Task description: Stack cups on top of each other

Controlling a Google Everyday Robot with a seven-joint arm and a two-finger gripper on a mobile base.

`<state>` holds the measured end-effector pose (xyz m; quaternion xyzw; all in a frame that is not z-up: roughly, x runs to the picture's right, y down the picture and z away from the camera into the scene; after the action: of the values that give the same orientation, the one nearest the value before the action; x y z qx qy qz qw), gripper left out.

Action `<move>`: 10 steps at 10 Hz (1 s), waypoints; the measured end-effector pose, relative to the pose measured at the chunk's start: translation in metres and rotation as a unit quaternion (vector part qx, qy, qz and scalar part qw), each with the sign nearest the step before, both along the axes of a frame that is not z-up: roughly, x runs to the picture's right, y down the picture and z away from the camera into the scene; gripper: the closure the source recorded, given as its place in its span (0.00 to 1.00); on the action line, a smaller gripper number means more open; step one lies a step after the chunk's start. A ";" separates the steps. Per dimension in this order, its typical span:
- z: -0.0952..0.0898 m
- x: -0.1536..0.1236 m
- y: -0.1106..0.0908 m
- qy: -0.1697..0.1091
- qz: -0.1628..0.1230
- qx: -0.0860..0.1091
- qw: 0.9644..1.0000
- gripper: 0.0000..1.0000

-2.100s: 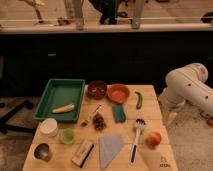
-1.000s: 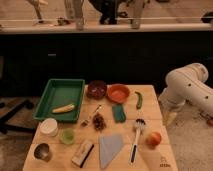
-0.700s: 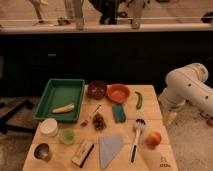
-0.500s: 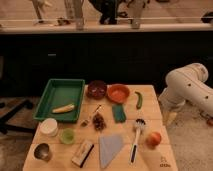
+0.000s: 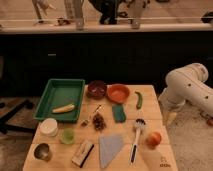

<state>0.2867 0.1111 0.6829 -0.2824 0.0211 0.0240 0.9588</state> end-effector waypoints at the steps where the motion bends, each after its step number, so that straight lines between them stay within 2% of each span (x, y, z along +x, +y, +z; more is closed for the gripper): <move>1: 0.000 0.000 0.000 0.000 0.000 0.000 1.000 0.20; 6: 0.000 0.001 0.000 -0.002 0.000 0.003 1.000 0.20; 10: -0.010 0.006 0.017 -0.019 -0.034 0.013 0.999 0.20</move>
<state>0.2923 0.1285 0.6729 -0.2694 0.0126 -0.0140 0.9629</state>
